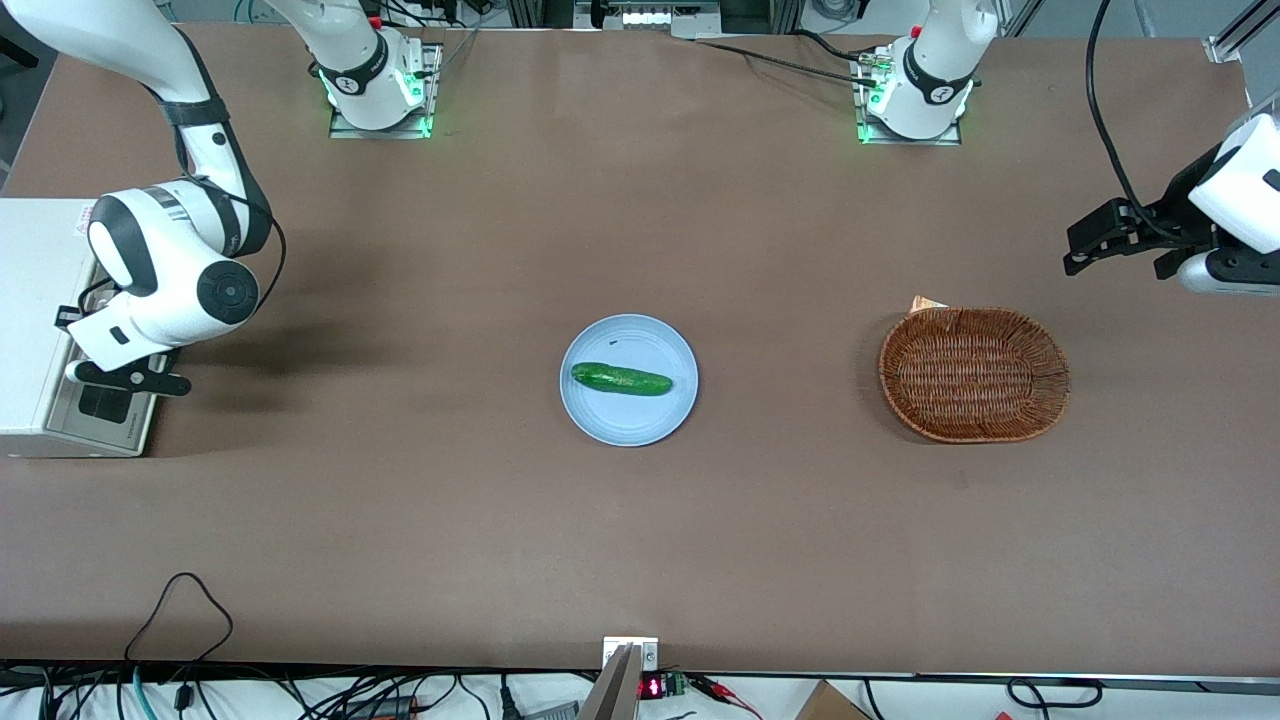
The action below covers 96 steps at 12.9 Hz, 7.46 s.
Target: Open oven door with right arm only
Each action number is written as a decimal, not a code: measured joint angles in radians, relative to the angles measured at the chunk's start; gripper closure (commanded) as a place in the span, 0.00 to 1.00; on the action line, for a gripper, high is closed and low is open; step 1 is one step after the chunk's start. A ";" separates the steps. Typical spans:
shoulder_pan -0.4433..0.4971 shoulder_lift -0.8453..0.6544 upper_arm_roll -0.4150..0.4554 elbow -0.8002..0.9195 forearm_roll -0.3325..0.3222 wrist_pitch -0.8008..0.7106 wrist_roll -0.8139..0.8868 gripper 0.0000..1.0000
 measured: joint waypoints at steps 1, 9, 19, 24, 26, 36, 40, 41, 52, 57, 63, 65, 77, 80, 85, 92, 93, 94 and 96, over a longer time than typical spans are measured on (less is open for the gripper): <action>0.000 0.000 0.000 0.000 0.000 0.000 0.001 1.00; 0.000 0.010 0.000 -0.004 -0.029 0.002 0.053 1.00; -0.002 0.015 0.000 -0.005 -0.051 0.002 0.072 1.00; -0.003 0.017 0.000 -0.005 -0.051 0.005 0.073 1.00; -0.003 0.017 0.000 -0.005 -0.039 0.010 0.075 1.00; 0.025 0.025 0.035 0.008 0.134 0.053 0.075 1.00; 0.054 0.059 0.042 0.012 0.165 0.067 0.087 1.00; 0.056 0.066 0.042 0.016 0.179 0.074 0.087 1.00; 0.083 0.155 0.048 0.052 0.204 0.088 0.142 1.00; 0.094 0.227 0.050 0.089 0.210 0.090 0.162 1.00; 0.100 0.280 0.048 0.114 0.210 0.092 0.172 1.00; 0.101 0.283 0.048 0.115 0.210 0.092 0.172 1.00; 0.102 0.307 0.047 0.115 0.211 0.093 0.173 1.00; 0.108 0.306 0.047 0.127 0.270 0.088 0.173 1.00; 0.135 0.270 0.051 0.175 0.450 0.028 0.129 0.99; 0.134 0.146 0.064 0.431 0.881 -0.382 -0.150 0.01; 0.132 0.141 0.063 0.485 0.933 -0.448 -0.178 0.01; 0.130 0.140 0.062 0.534 0.972 -0.505 -0.201 0.01; 0.119 0.140 0.056 0.605 1.051 -0.609 -0.247 0.01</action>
